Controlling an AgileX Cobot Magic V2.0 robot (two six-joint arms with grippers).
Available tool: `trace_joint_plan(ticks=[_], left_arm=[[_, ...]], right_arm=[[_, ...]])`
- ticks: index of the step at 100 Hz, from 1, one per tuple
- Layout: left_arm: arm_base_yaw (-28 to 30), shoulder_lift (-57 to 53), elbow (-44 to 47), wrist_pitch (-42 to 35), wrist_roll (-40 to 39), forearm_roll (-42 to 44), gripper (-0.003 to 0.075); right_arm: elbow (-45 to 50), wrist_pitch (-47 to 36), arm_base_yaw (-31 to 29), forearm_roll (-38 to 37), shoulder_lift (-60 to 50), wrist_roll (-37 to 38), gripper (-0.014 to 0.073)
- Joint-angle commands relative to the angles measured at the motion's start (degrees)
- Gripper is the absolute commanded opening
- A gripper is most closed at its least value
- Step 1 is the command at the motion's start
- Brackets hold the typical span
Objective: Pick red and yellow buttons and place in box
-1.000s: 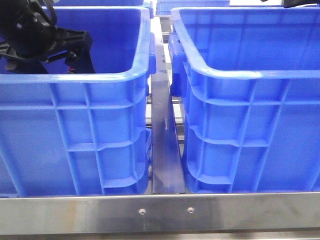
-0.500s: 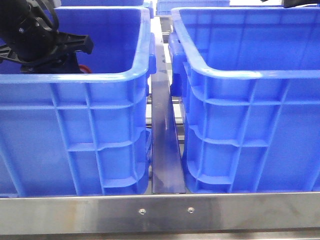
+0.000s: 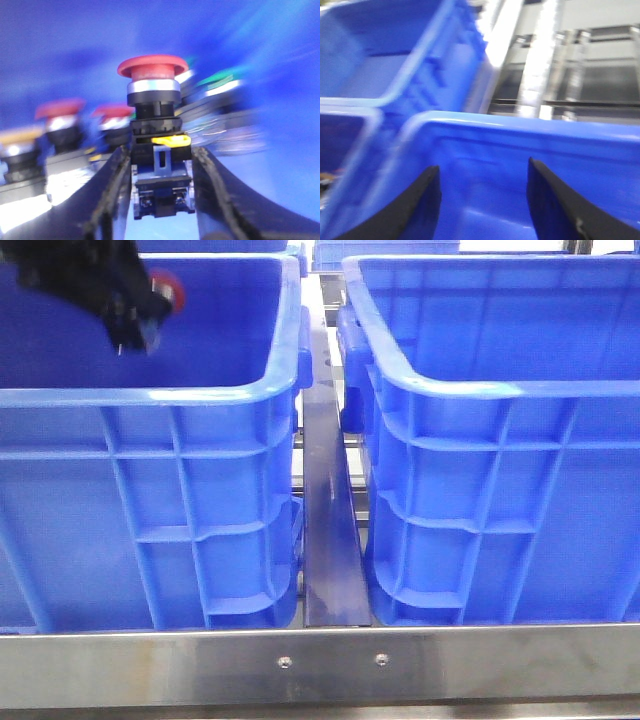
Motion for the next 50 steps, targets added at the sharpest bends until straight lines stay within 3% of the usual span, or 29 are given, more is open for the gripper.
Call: trace_joint_plan(ticks=[1,22,50], left_arm=[[-2.25,-5.62,-1.33,-2.43,-0.08,-0.73,0.0137],[-9.7,-11.74,-1.33,-1.55,0.01,-0.73,0.0137],[-21.44,-13.03,-1.33,-1.31,0.01,-0.73,0.0137]], right_arm=[[-1.49,5.79,-0.04,0.98,-4.06,-0.68,0.0414],[-1.49,18.13,-0.04,1.05,-5.74,4.18,0.0414],[-1.49,30.36,-0.04,1.68,-5.74,17.95,0.0416]])
